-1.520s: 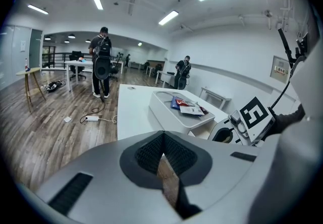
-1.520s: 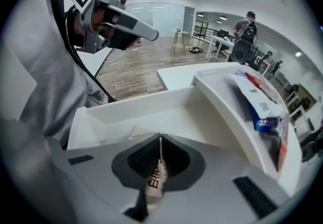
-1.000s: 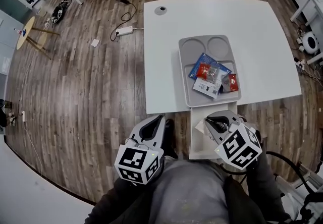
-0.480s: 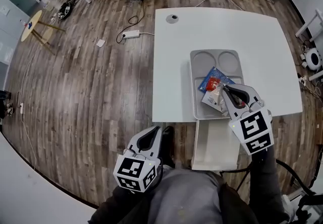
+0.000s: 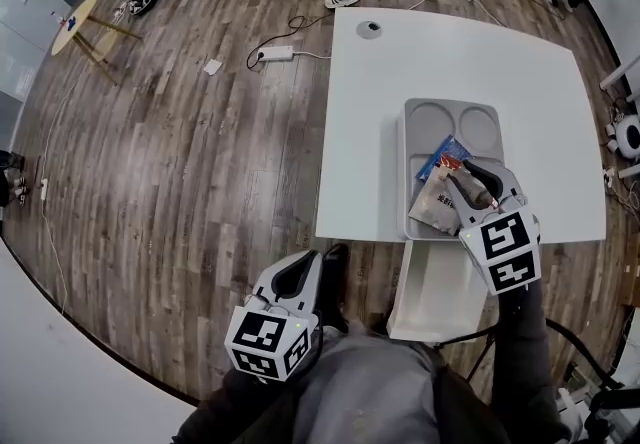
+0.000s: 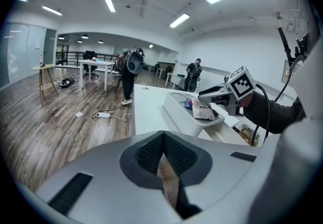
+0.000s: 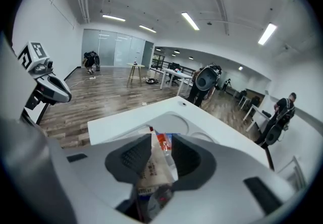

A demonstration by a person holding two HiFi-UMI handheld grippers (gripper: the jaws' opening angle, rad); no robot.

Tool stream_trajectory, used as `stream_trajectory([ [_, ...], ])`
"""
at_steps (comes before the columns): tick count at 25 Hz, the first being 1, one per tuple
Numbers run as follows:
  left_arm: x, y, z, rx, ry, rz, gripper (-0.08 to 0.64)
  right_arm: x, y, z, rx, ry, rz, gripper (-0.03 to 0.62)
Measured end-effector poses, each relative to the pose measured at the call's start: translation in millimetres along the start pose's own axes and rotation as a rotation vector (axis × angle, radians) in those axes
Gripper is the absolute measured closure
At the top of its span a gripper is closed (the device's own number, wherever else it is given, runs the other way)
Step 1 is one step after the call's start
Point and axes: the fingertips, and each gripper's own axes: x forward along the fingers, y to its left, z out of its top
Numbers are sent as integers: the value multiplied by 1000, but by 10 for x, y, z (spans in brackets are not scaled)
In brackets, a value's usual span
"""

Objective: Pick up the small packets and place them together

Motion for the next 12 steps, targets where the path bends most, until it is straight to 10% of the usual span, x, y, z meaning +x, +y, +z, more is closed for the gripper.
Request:
stream_trajectory([
  [12,43,-90,72,60,-9,-42,560,-427,-162,43,247,-181,-47,468],
])
